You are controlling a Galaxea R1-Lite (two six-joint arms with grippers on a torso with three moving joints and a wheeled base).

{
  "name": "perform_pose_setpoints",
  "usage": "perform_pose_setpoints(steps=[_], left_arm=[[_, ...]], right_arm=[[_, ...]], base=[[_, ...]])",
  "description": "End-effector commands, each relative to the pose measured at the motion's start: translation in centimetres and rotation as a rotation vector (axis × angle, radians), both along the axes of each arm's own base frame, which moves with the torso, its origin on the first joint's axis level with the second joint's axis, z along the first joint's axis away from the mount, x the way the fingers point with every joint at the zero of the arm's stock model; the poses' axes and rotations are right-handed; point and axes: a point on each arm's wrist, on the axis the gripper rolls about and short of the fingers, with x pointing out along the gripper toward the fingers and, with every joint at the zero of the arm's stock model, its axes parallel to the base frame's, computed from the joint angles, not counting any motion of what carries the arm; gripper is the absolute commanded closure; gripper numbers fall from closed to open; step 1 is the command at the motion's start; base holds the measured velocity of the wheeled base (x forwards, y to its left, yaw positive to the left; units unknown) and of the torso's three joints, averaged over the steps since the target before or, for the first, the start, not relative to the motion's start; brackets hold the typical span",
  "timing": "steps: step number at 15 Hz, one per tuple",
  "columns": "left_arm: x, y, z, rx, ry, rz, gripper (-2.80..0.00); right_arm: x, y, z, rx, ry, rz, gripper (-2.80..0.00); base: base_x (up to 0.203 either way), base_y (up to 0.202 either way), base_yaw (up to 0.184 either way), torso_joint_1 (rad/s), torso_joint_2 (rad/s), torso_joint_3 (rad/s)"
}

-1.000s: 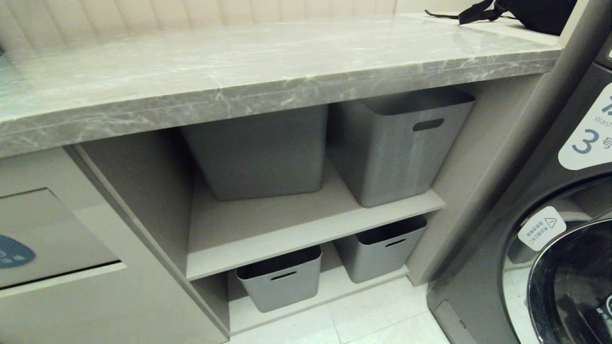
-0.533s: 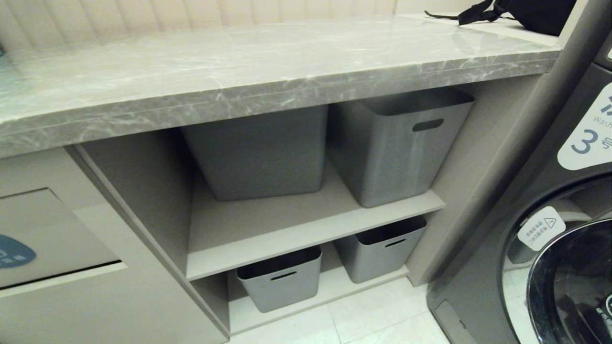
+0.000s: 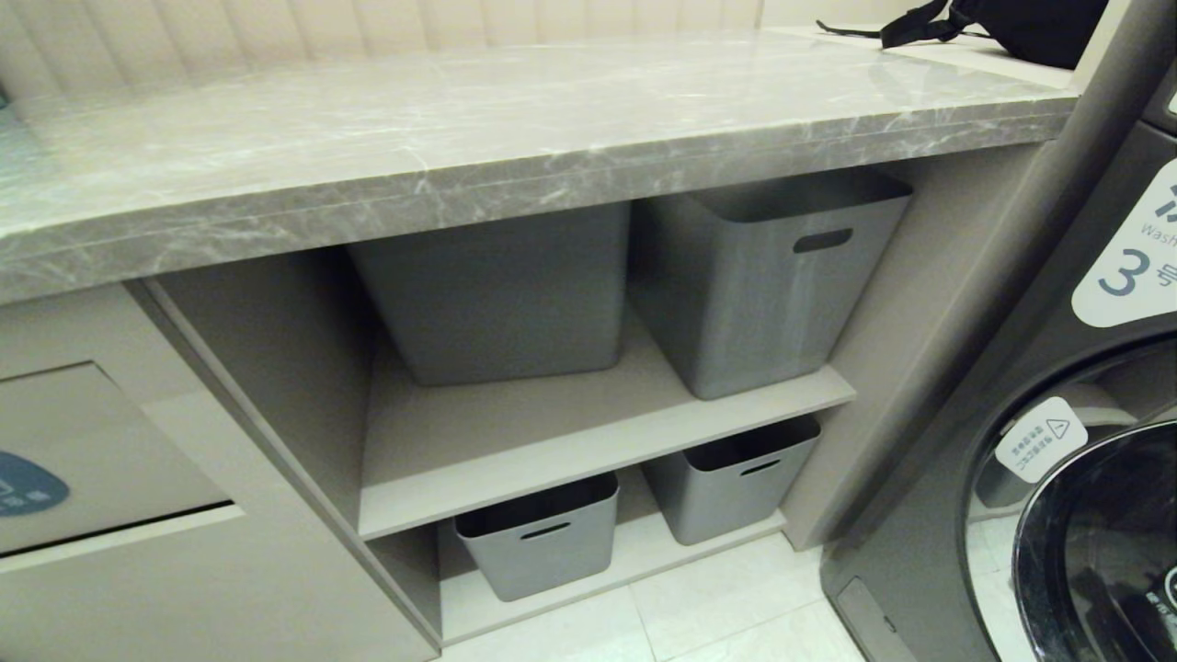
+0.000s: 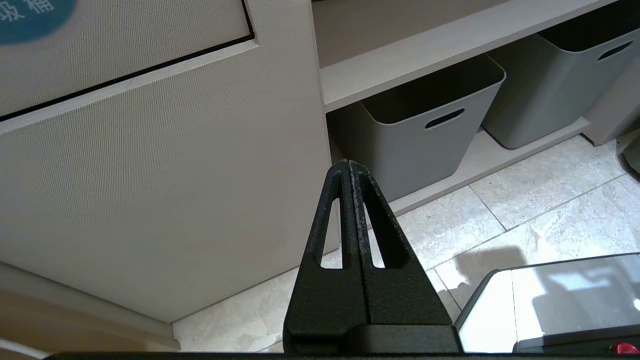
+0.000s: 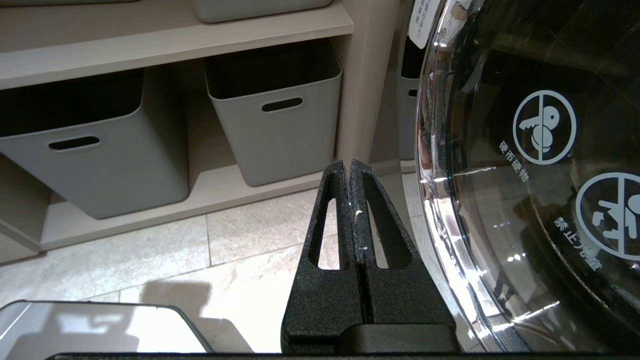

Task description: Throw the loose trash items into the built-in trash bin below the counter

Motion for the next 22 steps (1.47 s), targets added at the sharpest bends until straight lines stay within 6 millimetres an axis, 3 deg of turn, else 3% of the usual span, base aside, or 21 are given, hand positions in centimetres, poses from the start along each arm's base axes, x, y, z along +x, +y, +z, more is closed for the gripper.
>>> perform_pose_setpoints(steps=[1,18,22], left_arm=[[-0.01,0.01,-0.04,-0.002,0.002,0.006,0.0],[0.0,0.04,-0.08,-0.023,0.005,0.02,0.0],[0.0,0.04,-0.08,-0.024,0.005,0.022,0.0]], right_arm=[[0.01,0.0,-0.01,-0.001,0.002,0.001,0.0],[0.01,0.0,0.01,-0.001,0.0,0.001,0.0],[0.01,0.0,0.01,-0.001,0.0,0.001,0.0]], base=[[0.0,0.0,0.0,0.0,0.0,0.0],[0.0,0.0,0.0,0.0,0.0,0.0],[0.001,-0.008,0.152,0.004,0.0,0.004]])
